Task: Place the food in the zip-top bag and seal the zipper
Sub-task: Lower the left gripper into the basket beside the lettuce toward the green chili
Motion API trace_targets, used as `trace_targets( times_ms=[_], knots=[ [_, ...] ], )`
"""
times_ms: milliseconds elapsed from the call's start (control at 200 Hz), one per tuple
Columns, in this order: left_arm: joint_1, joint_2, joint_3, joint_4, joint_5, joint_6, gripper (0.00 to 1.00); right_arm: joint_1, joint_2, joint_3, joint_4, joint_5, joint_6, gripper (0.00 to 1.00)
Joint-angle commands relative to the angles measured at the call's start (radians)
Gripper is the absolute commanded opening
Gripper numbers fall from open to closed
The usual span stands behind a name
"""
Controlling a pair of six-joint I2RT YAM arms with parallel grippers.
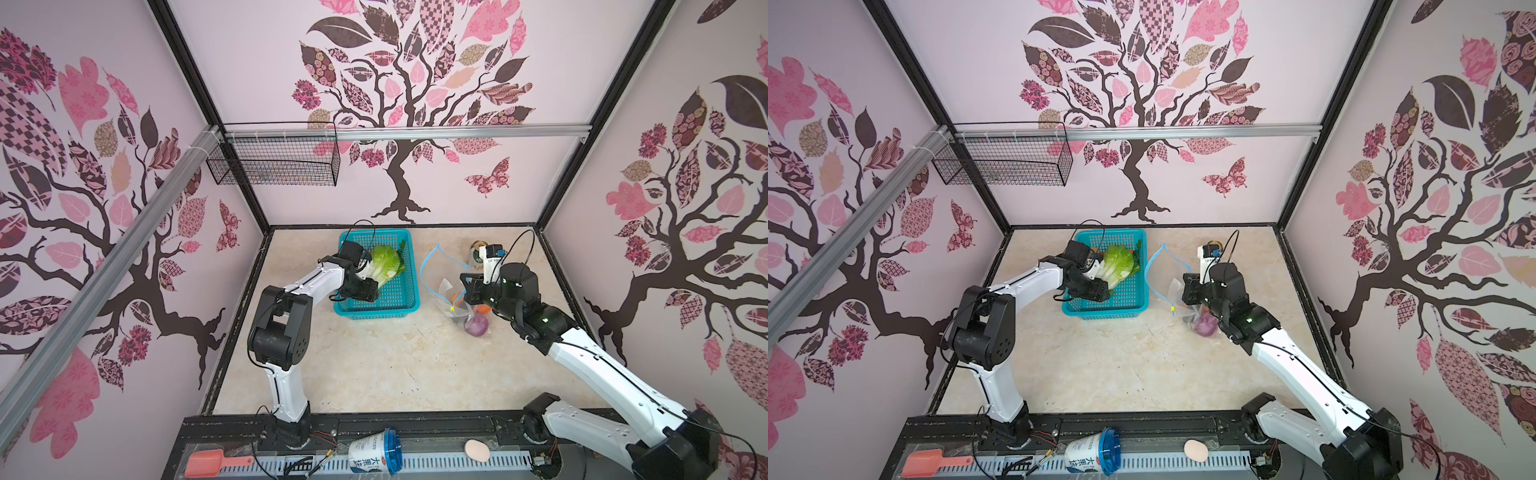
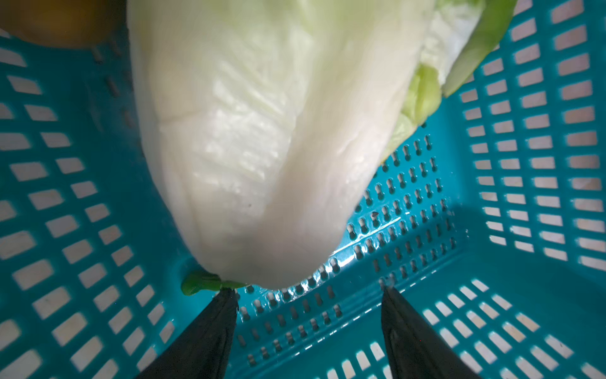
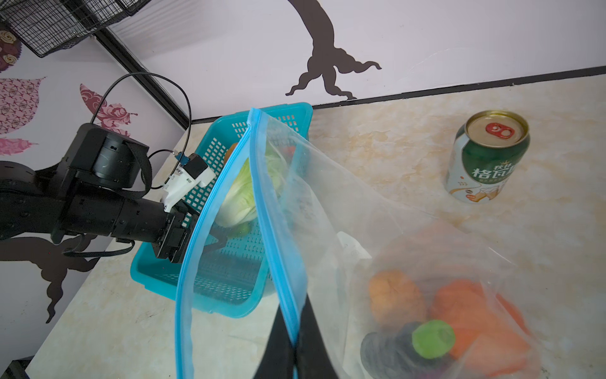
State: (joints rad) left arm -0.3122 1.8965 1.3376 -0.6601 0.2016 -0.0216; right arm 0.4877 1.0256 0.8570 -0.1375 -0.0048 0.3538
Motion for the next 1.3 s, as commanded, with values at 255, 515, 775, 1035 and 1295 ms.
trace_targets(
  times_ms=[255,515,775,1035,1295],
  knots=[
    [-0.082,0.118,0.049,0.044,-0.133,0.023,0.73,-0.006,-0.008,-0.001,0.018,0.011,-0.015,0.0],
    [-0.122,0.087,0.079,-0.004,-0.128,-0.018,0.71,-0.005,-0.007,0.0,0.012,0.032,-0.022,0.0],
    [-0.12,-0.001,0.099,0.004,-0.15,-0.045,0.72,-0.005,0.004,0.0,0.013,0.025,-0.018,0.0],
    [-0.12,0.076,0.099,0.012,-0.203,-0.005,0.72,-0.005,0.003,0.0,0.007,0.026,-0.019,0.0],
    [-0.12,0.129,0.086,0.044,-0.179,0.011,0.72,-0.006,0.0,-0.001,0.007,0.028,-0.022,0.0]
  ],
)
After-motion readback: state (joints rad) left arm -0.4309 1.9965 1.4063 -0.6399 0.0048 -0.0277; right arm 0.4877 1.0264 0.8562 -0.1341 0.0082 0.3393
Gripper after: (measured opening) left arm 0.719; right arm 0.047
